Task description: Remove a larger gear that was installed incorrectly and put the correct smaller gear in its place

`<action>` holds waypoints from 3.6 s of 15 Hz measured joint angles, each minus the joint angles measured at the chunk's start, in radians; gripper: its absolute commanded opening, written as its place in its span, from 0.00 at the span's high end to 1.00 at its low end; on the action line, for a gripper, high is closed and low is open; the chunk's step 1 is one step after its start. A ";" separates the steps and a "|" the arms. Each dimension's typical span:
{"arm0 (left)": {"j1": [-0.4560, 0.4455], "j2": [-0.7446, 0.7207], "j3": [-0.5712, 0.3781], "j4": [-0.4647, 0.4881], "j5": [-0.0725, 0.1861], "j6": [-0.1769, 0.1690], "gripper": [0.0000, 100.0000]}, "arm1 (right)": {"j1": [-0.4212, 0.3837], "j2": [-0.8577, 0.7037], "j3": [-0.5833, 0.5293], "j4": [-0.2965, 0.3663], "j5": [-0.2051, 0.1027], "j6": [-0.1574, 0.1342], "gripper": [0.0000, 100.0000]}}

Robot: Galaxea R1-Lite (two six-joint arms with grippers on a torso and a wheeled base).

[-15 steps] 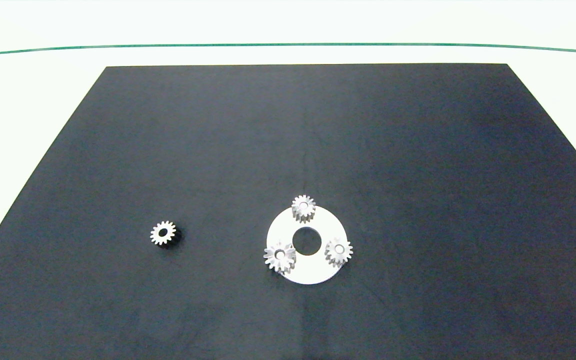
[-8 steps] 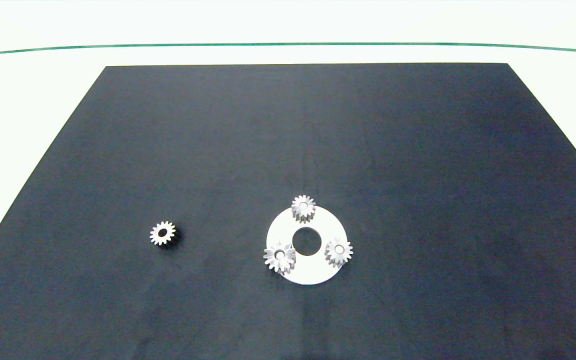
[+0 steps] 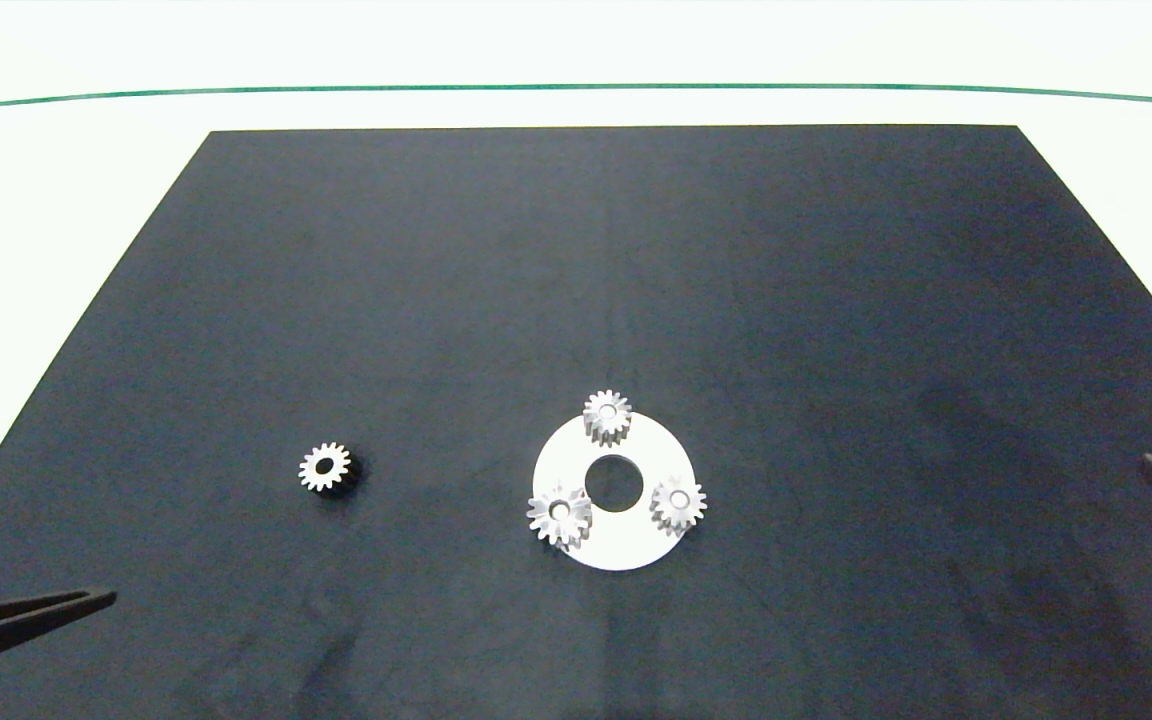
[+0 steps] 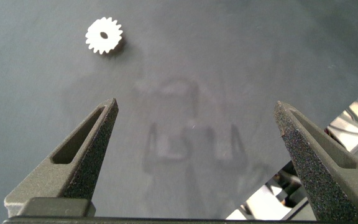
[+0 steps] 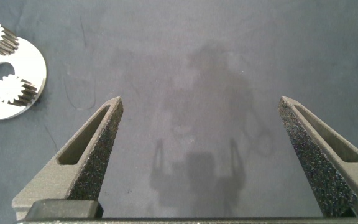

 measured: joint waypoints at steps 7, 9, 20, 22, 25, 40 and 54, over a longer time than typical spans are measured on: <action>-0.154 0.216 -0.137 -0.006 0.077 0.056 0.00 | 0.015 0.032 -0.011 0.000 0.000 0.000 0.00; -0.235 0.285 -0.153 -0.048 0.157 0.059 0.00 | 0.020 0.033 -0.015 0.001 0.001 0.001 0.00; -0.384 0.650 -0.316 -0.137 0.306 0.017 0.00 | 0.040 0.019 -0.010 0.039 0.009 0.001 0.00; -0.407 0.701 -0.332 -0.139 0.306 -0.018 0.00 | 0.041 0.020 -0.010 0.039 0.008 0.000 0.00; -0.447 0.763 -0.365 -0.159 0.306 -0.058 0.00 | 0.041 0.024 -0.007 0.036 0.010 0.002 0.00; -0.439 0.968 -0.459 -0.320 0.307 -0.064 0.00 | 0.040 0.029 -0.006 0.036 0.017 0.004 0.00; -0.421 1.012 -0.464 -0.321 0.306 -0.064 0.19 | 0.040 0.029 -0.006 0.033 0.026 0.003 0.00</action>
